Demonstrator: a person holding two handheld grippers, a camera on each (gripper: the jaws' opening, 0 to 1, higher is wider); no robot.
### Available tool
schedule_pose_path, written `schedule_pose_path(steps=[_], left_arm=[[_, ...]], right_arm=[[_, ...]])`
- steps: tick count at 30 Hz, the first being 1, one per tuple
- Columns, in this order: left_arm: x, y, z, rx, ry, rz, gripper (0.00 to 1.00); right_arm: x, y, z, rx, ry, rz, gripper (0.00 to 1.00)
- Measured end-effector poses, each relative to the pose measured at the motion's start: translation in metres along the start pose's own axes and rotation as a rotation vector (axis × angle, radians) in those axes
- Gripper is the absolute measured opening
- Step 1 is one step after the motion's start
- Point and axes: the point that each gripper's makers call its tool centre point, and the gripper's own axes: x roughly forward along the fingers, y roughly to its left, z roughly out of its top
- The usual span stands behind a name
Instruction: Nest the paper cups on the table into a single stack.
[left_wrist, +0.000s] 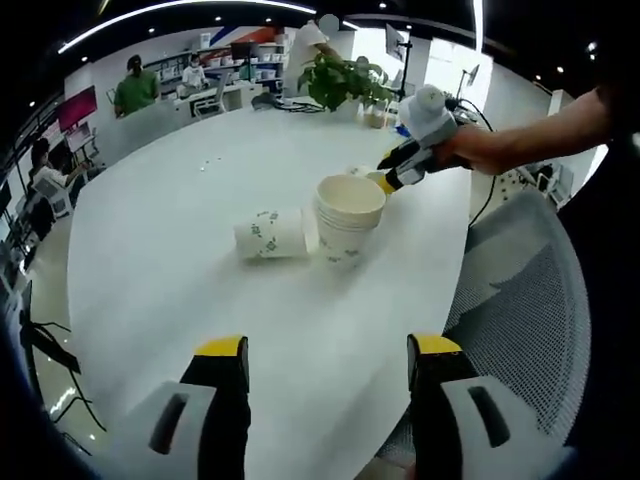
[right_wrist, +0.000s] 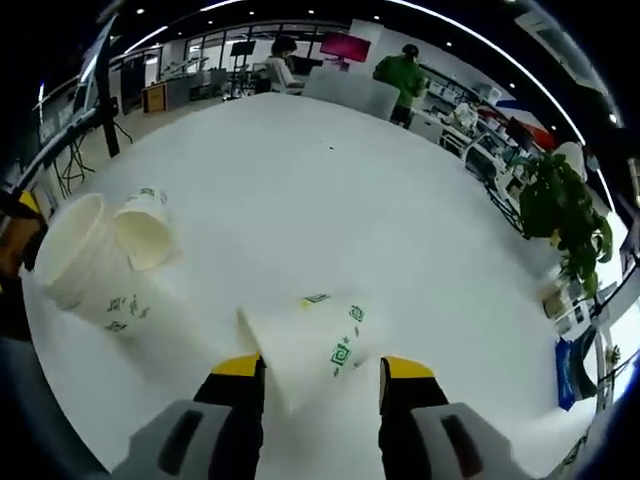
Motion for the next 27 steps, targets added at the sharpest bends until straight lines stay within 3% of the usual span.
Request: schedule_pose_path(steps=[3, 5, 9, 10, 13, 19, 27], left_arm=[[0.001, 0.002, 0.0, -0.007, -0.004, 0.003, 0.62], [0.001, 0.003, -0.001, -0.013, -0.005, 0.006, 0.62], [0.001, 0.001, -0.001, -0.019, -0.005, 0.006, 0.62], [0.001, 0.0, -0.002, -0.018, -0.003, 0.006, 0.62], [0.001, -0.001, -0.004, -0.016, 0.004, 0.007, 0.62], [-0.002, 0.001, -0.004, -0.02, 0.008, 0.013, 0.62], [-0.003, 0.002, -0.003, -0.014, 0.007, 0.012, 0.61]], right_arm=[[-0.001, -0.004, 0.003, -0.008, -0.023, -0.04, 0.43], [0.009, -0.01, 0.005, -0.019, -0.04, -0.072, 0.42], [0.003, -0.012, 0.005, -0.016, -0.055, -0.092, 0.36], [0.01, -0.013, 0.004, -0.015, -0.055, -0.095, 0.33], [0.002, -0.016, 0.004, -0.019, -0.061, -0.114, 0.22], [0.013, -0.026, 0.007, -0.035, -0.074, -0.112, 0.0], [0.001, -0.036, 0.02, -0.014, -0.094, -0.095, 0.0]])
